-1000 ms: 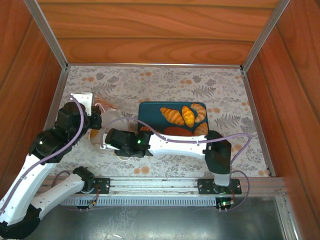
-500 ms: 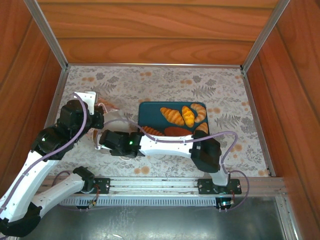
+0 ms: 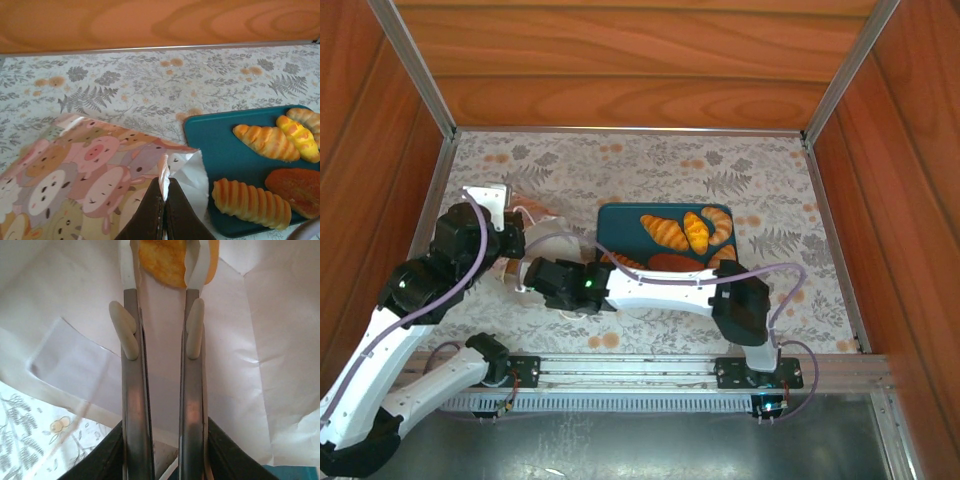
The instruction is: Take the fake bread out of the paper bag
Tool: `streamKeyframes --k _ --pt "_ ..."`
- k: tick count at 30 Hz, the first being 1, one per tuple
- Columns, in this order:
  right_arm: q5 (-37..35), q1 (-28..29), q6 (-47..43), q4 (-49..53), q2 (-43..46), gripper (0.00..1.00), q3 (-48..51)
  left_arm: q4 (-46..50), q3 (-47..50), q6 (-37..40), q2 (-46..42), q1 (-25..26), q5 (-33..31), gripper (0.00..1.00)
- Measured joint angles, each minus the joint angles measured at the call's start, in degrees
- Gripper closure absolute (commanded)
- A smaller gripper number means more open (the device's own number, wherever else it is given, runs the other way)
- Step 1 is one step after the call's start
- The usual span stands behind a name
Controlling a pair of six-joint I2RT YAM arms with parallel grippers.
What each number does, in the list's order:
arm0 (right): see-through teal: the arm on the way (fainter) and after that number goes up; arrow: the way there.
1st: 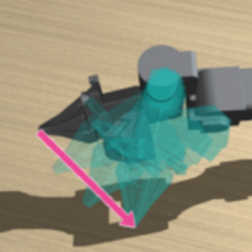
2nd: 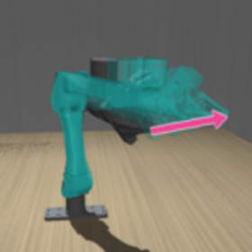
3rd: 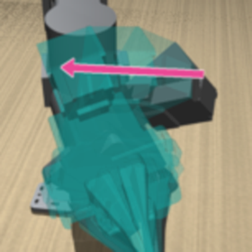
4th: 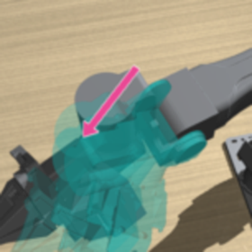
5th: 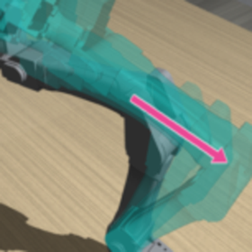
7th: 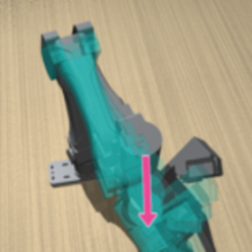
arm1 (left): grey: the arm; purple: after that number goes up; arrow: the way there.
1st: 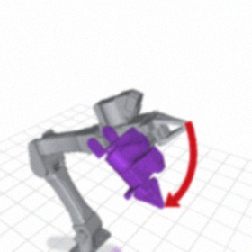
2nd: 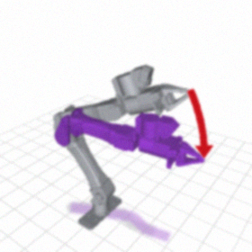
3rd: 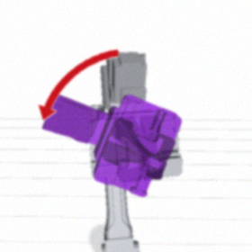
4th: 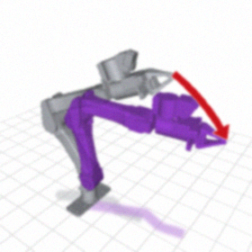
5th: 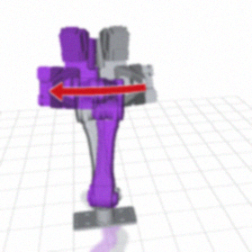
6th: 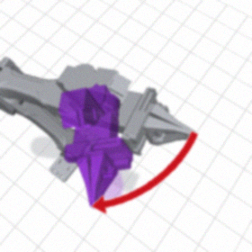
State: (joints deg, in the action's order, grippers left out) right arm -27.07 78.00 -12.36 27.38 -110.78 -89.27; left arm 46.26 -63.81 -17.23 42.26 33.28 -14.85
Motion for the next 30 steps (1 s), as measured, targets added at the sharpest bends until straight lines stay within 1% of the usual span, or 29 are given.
streamKeyframes --k 3,8,12,15,18,22,27,30 --pt "4.4 -2.1 5.1 0.5 4.2 0.78 2.1 0.1 1.3 2.0 -2.7 0.0 0.0 1.0" --pt "14.2 -6.1 16.9 -0.6 10.7 0.77 6.4 0.1 2.6 4.4 -6.6 0.0 -0.2 1.0" --pt "22.6 -6.7 25.4 -4.2 13.7 0.77 10.8 0.1 2.6 4.8 -6.1 0.0 -0.2 1.0" --pt "28.9 -6.8 30.2 -5.7 14.4 0.77 12.1 0.1 2.5 3.9 -4.1 0.0 -0.2 1.0" --pt "35.5 -7.7 34.0 -7.3 15.5 0.77 12.9 0.1 2.4 3.1 -1.0 0.0 0.0 1.0" --pt "43.0 -11.0 37.9 -8.1 18.2 0.76 14.8 0.0 1.9 1.8 2.3 0.0 -0.1 1.0" --pt "49.7 -16.0 41.7 -8.7 20.1 0.77 16.3 -0.2 1.7 -0.6 1.9 0.0 -2.0 1.0" --pt "52.6 -17.7 44.0 -9.8 21.4 0.77 18.4 -0.5 1.7 -1.5 0.8 0.0 -3.0 1.0"
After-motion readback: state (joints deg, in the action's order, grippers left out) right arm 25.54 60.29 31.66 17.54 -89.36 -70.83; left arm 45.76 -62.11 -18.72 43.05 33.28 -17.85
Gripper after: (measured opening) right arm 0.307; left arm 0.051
